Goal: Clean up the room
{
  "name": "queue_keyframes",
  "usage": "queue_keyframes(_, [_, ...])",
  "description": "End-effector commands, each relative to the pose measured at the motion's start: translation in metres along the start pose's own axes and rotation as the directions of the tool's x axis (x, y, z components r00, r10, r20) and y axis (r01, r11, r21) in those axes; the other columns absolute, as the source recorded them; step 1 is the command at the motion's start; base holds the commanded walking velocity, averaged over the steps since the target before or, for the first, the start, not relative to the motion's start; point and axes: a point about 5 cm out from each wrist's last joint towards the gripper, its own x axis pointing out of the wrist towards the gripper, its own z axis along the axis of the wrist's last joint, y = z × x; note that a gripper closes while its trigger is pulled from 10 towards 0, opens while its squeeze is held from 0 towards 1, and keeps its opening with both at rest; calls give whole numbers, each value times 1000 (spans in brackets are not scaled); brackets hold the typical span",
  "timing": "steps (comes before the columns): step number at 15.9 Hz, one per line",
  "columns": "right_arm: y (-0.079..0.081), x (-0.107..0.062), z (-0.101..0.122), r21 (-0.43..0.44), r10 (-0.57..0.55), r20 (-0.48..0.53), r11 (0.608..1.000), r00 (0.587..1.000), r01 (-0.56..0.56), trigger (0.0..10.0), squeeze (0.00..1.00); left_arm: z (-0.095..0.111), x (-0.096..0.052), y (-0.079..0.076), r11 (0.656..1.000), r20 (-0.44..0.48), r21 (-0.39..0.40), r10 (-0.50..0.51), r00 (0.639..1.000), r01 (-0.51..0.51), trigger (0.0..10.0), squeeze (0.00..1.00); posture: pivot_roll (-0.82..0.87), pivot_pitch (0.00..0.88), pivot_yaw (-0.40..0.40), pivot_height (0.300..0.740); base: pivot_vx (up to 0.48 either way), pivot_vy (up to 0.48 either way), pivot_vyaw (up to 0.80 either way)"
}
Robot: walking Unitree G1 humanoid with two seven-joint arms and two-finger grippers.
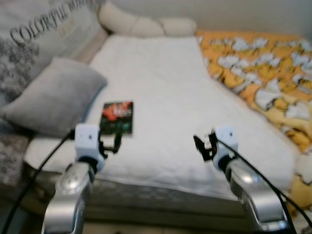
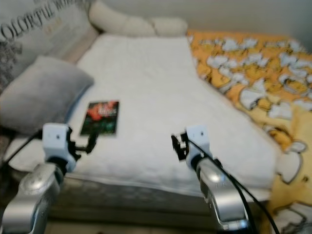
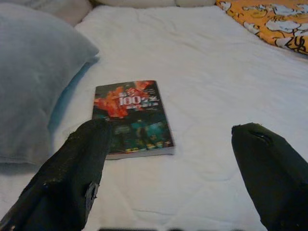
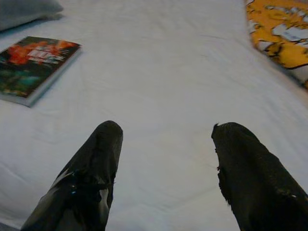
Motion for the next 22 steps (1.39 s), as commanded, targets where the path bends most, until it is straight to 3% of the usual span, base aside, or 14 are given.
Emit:
queue_keyframes(1, [-13, -1, 3, -4, -61, 3, 998, 998, 61, 10000, 0, 0, 2, -6, 1000, 2, 2, -19, 1000, 19, 10000, 82, -29, 0, 4, 740, 0, -480, 0])
queue_keyframes(11, [-16, -1, 1, -6, -93, -5, 996, 996, 93, 10000, 0, -1, 2, -5, 999, 4, 41, -9, 1000, 8, 10000, 75, -27, 0, -1, 740, 0, -472, 0])
queue_keyframes(15, [-14, 0, 2, -38, -91, 11, 995, 996, 92, 10000, 0, 1, 2, -5, 999, 25, 35, 10, 1000, -11, 10000, 59, -31, 0, 2, 740, 0, 0, 0])
queue_keyframes(18, [-12, 1, 3, 15, -79, 8, 997, 997, 79, 10000, 0, 4, 4, -7, 999, 41, 31, -21, 999, 19, 10000, 71, -25, 0, -4, 740, 0, 0, 0])
queue_keyframes(22, [-13, 2, 4, 16, -77, 6, 997, 997, 77, 10000, 0, 5, 5, -9, 999, 46, 22, -37, 998, 36, 10000, 71, -26, 0, -2, 740, 64, 0, -627])
